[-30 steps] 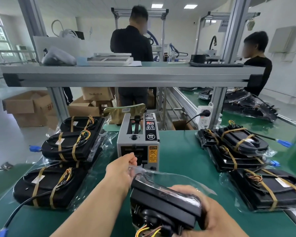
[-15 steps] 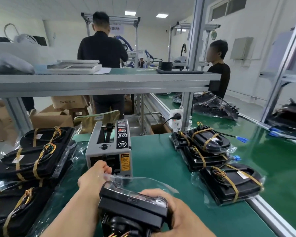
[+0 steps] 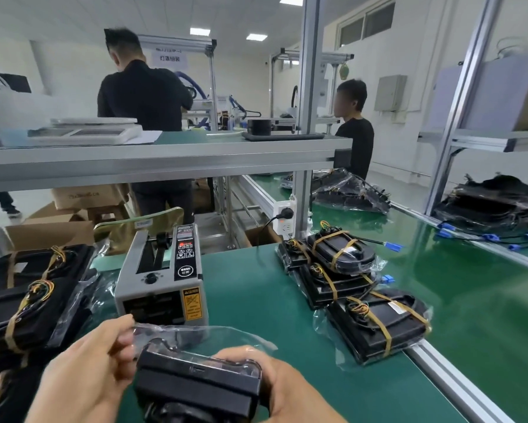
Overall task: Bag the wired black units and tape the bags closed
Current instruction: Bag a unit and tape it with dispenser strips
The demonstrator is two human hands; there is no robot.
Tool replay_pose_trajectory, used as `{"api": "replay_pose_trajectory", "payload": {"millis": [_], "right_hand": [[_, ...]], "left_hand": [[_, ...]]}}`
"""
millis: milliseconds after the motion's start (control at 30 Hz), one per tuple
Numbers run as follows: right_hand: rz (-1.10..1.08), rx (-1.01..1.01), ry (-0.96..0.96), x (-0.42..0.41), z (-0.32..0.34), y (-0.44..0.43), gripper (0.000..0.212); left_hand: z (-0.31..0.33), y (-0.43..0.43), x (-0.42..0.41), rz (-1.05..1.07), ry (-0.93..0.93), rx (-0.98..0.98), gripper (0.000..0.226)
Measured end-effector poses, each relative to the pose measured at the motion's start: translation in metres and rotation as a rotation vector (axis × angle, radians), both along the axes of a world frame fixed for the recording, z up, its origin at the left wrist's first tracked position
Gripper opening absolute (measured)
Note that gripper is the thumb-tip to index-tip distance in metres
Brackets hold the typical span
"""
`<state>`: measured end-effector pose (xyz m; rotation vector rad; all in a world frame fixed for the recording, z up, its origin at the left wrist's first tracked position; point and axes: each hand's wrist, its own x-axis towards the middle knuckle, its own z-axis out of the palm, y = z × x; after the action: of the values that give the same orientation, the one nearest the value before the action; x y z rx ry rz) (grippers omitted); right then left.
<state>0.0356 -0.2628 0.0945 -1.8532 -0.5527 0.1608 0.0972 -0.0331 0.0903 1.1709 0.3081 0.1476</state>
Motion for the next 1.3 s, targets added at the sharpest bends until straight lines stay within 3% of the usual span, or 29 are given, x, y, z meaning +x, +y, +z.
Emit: {"api": "replay_pose_trajectory", "payload": {"millis": [100, 300, 367, 467, 567, 633, 700, 833, 1300], "right_hand": [[-0.045, 0.023, 0.033, 0.0, -0.003, 0.002, 0.056], [-0.092, 0.089, 0.095, -0.003, 0.0, 0.009, 0.051], [-0.094, 0.114, 0.137, -0.005, 0.003, 0.012, 0.052], [-0.083, 0.142, 0.167, -0.007, 0.002, 0.012, 0.052], [-0.07, 0.151, 0.178, -0.009, 0.0, 0.014, 0.056], [-0.071, 0.161, 0.169, -0.011, 0.0, 0.016, 0.058], [-0.061, 0.172, 0.155, -0.013, -0.001, 0.019, 0.058], [-0.065, 0.211, 0.177, -0.015, -0.005, 0.024, 0.06], [-0.199, 0.026, 0.037, -0.03, 0.001, 0.037, 0.059]], "left_hand": [[0.001, 0.007, -0.018, 0.015, -0.1, 0.128, 0.03], [0.012, 0.009, -0.047, -0.045, -0.137, 0.399, 0.068], [0.009, 0.006, -0.057, -0.075, -0.161, 0.466, 0.061], [0.017, -0.007, -0.074, -0.097, -0.234, 0.478, 0.022], [0.019, -0.011, -0.08, -0.11, -0.222, 0.434, 0.052], [0.024, -0.012, -0.083, -0.106, -0.199, 0.437, 0.056], [0.029, -0.016, -0.087, -0.105, -0.202, 0.451, 0.051], [0.035, -0.022, -0.091, -0.106, -0.184, 0.466, 0.013], [0.032, -0.027, -0.09, -0.063, -0.098, 0.661, 0.008]]}}
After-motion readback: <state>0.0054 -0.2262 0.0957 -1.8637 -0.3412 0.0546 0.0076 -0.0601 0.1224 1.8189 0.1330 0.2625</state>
